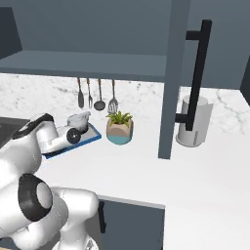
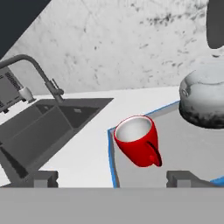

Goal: Pick the kettle from the counter and place it on the tray. Then pick the mug from the cabinet and place it on the tray. Then close the cabinet doors.

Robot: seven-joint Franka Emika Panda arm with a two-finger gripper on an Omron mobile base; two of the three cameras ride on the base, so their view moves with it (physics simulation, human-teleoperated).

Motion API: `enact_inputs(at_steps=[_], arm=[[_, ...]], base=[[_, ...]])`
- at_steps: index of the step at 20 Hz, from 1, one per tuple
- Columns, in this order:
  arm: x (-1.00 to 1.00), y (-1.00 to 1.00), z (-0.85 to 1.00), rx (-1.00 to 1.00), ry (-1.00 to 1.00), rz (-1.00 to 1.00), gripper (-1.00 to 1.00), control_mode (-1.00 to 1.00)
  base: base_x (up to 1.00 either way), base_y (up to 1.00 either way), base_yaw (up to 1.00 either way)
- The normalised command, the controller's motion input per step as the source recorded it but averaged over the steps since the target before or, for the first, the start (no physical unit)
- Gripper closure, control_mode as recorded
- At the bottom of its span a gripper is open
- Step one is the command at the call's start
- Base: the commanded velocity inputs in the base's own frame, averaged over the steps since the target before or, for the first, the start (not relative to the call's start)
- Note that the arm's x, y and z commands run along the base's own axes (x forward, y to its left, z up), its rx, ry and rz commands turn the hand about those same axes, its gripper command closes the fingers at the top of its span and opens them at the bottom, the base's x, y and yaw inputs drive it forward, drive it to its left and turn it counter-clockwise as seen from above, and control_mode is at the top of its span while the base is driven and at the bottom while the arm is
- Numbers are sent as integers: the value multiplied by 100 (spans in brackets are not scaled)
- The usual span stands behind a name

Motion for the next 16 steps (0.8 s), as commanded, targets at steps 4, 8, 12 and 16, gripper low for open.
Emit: enact_inputs(at_steps=[4, 8, 12, 16], arm=[[-55, -23, 85, 7, 15, -33, -100, -100], [-52, -33, 73, 0, 11, -30, -100, -100], [-61, -24, 77, 9, 9, -32, -100, -100], [-56, -19, 80, 18, 8, -41, -100, -100]], base=[[0, 0, 0], [0, 0, 0], [0, 0, 0], [0, 0, 0]])
